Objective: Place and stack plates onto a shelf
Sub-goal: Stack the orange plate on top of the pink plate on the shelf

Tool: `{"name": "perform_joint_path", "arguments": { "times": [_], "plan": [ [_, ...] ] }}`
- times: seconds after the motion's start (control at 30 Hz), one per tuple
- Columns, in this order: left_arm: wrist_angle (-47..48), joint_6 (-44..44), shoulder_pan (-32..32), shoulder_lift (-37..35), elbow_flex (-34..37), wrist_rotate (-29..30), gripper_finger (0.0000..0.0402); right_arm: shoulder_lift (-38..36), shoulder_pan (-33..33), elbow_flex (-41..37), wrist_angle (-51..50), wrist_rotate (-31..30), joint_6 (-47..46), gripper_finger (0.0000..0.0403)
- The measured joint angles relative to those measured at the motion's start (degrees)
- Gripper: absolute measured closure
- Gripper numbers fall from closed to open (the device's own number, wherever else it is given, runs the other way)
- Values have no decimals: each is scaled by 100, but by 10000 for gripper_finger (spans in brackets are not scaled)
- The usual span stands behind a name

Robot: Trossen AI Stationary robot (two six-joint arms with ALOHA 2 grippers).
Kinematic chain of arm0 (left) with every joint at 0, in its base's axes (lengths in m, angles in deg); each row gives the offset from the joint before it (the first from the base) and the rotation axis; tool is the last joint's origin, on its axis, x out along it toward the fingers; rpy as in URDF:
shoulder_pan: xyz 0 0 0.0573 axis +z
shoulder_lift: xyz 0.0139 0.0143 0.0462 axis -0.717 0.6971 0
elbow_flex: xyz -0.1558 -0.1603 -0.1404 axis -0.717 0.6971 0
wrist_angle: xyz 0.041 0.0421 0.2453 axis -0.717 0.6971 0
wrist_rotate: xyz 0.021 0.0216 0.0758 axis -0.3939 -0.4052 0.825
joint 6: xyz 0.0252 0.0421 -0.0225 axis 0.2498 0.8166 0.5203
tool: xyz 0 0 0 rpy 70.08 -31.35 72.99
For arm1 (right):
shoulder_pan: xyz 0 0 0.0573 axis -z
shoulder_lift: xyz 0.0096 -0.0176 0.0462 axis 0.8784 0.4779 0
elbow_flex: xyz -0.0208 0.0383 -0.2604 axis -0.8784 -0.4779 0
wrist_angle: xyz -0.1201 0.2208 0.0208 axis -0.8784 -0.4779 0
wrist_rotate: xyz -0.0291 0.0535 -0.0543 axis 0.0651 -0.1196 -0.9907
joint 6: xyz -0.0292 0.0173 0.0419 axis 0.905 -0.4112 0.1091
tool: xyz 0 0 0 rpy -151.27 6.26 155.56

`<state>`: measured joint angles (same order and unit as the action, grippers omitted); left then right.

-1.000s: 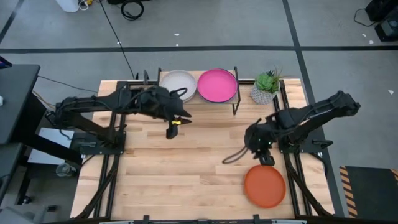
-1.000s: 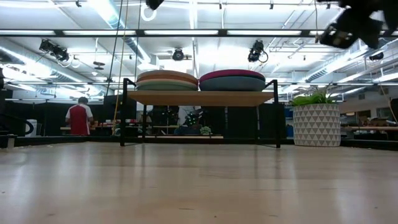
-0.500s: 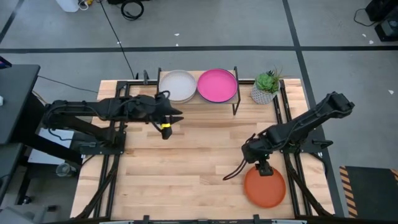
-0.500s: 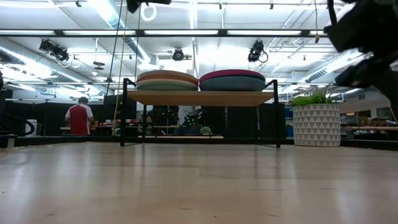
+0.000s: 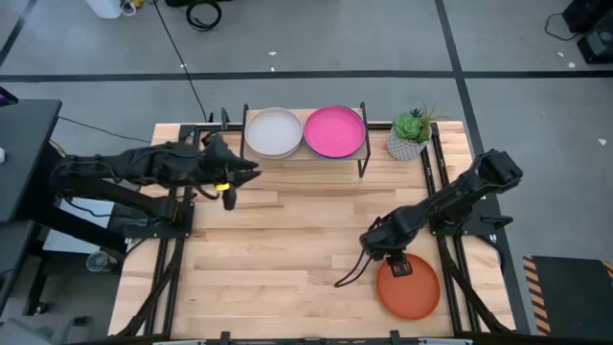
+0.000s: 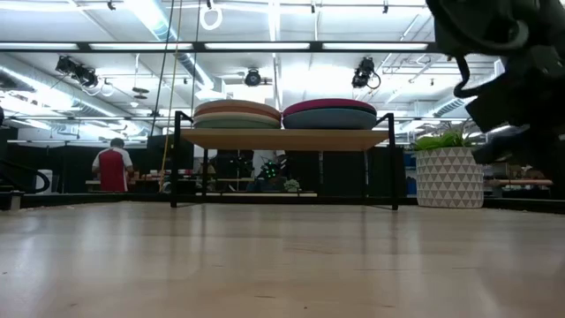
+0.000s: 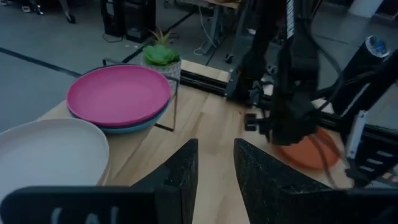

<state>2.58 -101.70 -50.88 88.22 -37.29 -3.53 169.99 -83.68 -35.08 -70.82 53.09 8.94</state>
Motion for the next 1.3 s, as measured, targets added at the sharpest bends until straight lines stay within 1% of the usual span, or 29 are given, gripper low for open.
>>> {"name": "perform_joint_path", "arguments": {
  "times": [0.13,0.27,0.3,0.37,0.4,0.47,0.6,0.7,0.8,0.93,1.07,1.2,1.3],
  "plan": [
    [217,-169,-107,-111,0,-7,292,131,-21,1,77,-8,29,278],
    [318,-230,-199,-113,0,43,292,96,-16,0,138,7,29,339],
    [344,-232,-216,-113,0,47,292,47,-4,1,116,60,35,355],
    [343,-230,-231,-113,0,49,292,-73,90,21,21,361,27,384],
    [337,-231,-232,-113,0,47,292,-135,158,72,-19,487,-25,389],
    [324,-230,-232,-113,0,48,292,-287,312,196,-197,621,-128,386],
    [322,-215,-232,-113,0,140,292,-609,651,612,-480,652,-165,373],
    [269,-173,-230,-113,0,153,292,-748,1024,1079,-815,681,-146,385],
    [67,-163,-230,-126,0,102,292,-785,1475,1710,-1252,550,-136,390],
    [-43,-88,-230,-192,-117,-208,292,-606,2108,2657,-1811,160,-172,382],
    [-31,383,-230,-266,-166,-411,292,-291,2743,3543,-2281,-54,-247,378],
    [61,810,-230,-348,-173,-421,292,-5,3302,4325,-2592,-53,-475,386],
    [104,884,-228,-357,-170,-420,292,117,3649,4861,-2653,16,-476,386]
  ]
}}
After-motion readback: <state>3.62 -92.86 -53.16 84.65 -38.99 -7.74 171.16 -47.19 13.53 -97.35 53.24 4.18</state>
